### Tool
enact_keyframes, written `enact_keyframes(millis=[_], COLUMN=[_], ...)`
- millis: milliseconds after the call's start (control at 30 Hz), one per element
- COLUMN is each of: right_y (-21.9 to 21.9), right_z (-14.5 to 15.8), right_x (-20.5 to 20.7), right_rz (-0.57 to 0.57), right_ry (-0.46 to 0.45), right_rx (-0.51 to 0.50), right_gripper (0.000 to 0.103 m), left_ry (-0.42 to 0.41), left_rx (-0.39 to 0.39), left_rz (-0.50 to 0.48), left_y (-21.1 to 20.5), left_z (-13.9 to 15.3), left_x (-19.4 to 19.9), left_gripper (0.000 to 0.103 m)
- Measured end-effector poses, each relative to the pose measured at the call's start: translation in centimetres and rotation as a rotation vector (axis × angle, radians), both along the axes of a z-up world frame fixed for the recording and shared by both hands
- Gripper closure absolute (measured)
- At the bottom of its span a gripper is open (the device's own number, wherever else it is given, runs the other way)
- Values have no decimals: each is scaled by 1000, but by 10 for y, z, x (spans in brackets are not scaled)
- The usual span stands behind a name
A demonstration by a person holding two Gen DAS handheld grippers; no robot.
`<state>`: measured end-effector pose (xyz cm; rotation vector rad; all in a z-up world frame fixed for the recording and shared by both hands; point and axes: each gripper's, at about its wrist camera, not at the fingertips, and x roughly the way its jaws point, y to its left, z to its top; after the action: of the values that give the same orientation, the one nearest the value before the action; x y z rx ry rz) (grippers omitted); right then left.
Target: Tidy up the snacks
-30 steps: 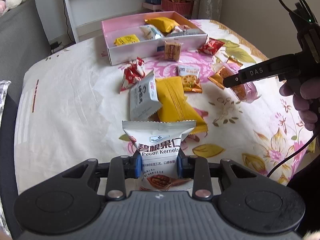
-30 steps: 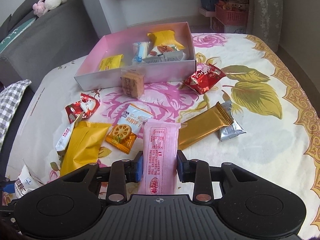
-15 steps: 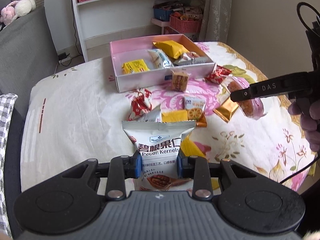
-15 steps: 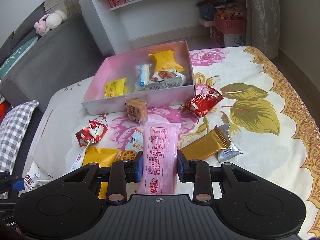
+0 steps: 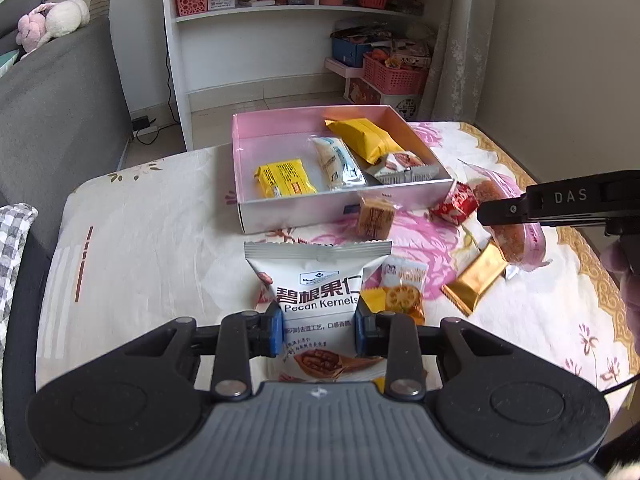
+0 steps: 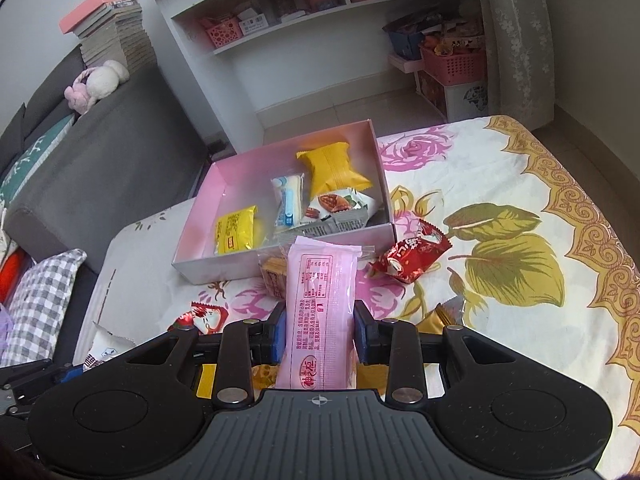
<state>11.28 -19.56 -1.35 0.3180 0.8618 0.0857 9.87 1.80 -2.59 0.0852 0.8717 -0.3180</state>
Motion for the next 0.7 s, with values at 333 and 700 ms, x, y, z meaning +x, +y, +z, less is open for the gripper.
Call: enact_keyframes(millis=[333,700], right_y=[-5,0], right_z=[7,-1], right_x=[33,96], right_rz=[-22,27], right_ry=[-5,6], right_rx=[71,149], right_gripper=[71,71], left_ry=[-55,-75], left_rx=[50,93], left_rz=[23,40], left_y=[-13,-36], left_z=[16,8], left_x=[38,98], left_gripper=[74,74])
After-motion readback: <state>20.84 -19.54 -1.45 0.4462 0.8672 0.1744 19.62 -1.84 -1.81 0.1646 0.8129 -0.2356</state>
